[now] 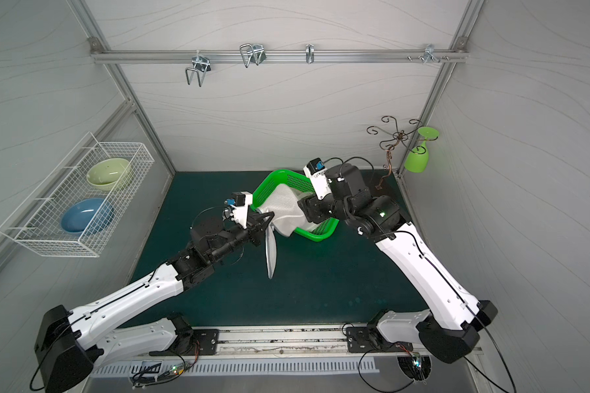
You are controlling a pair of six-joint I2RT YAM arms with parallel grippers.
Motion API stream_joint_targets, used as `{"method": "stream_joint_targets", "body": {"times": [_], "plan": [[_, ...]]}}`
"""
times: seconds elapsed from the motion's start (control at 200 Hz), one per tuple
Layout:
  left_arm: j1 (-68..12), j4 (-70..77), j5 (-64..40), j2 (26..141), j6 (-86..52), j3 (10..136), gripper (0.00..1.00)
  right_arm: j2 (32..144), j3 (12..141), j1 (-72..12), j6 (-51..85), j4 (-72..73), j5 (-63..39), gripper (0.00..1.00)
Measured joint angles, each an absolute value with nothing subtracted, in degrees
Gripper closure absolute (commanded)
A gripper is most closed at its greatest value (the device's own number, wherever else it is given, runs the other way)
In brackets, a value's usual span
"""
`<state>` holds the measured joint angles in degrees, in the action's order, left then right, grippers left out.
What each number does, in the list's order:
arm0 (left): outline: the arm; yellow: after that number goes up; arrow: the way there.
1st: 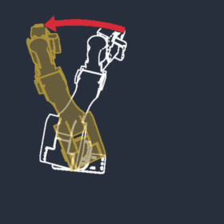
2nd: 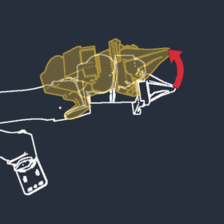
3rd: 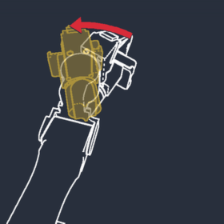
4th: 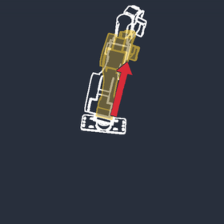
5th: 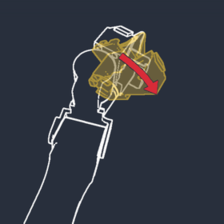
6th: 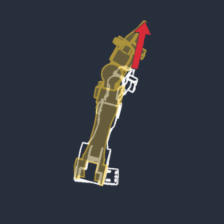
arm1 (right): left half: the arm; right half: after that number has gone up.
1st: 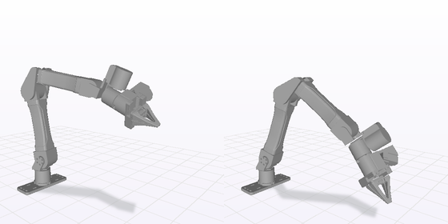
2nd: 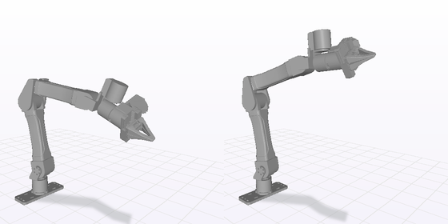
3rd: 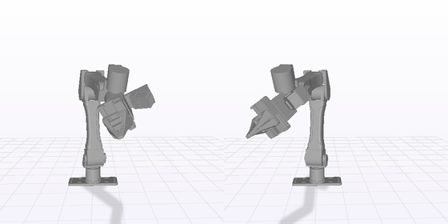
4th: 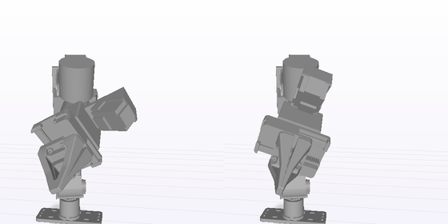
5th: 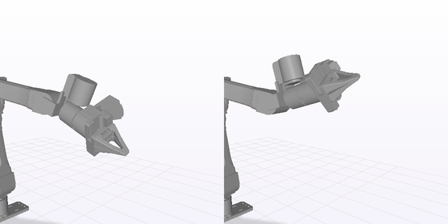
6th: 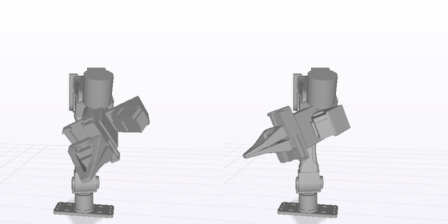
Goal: Turn the laundry bag inside out
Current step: Turn over the laundry bag, then zip the zipper on the laundry bag.
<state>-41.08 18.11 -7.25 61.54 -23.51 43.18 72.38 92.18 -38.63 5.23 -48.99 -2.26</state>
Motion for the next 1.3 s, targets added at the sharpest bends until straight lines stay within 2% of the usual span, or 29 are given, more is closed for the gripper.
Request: {"method": "stream_joint_targets", "body": {"times": [0.185,0.355,0.48,0.69,0.78,0.91,1.085,1.165,1.24,1.301], "plan": [[-34.2,26.4,-19.6,63.3,-41.5,41.4,1.00,66.2,84.6,-30.5,6.5,-45.6,-15.6,0.24],[-31.4,37.2,-23.1,65.7,-56.6,41.4,1.00,52.2,69.1,-30.3,2.3,-32.6,-22.8,0.27],[-31.4,45.5,-22.7,68.4,-66.4,41.4,1.00,43.8,55.3,-32.4,-1.7,-21.7,-24.1,0.28],[-31.7,51.8,-21.0,70.2,-74.7,41.4,1.00,46.8,49.6,-43.4,-11.9,-12.0,-15.8,0.27],[-32.4,52.6,-20.1,70.3,-75.9,41.5,1.00,49.7,49.3,-47.5,-16.0,-6.6,-8.8,0.31],[-33.8,53.5,-18.8,70.6,-77.3,41.9,1.00,54.9,49.2,-49.2,-19.6,1.0,-0.1,0.34],[-34.7,53.4,-16.8,70.6,-78.3,42.0,1.00,61.0,49.1,-51.5,-24.1,8.0,8.7,0.31],[-34.9,53.4,-16.1,70.6,-78.3,42.0,1.00,62.7,48.6,-52.6,-26.2,11.4,12.1,0.39],[-35.0,53.4,-15.6,70.6,-78.4,42.0,1.00,64.5,48.2,-53.2,-28.2,14.4,14.9,0.58],[-35.0,53.3,-15.2,70.6,-78.5,42.0,1.00,65.7,48.2,-53.3,-29.5,16.1,16.7,0.76]]}}
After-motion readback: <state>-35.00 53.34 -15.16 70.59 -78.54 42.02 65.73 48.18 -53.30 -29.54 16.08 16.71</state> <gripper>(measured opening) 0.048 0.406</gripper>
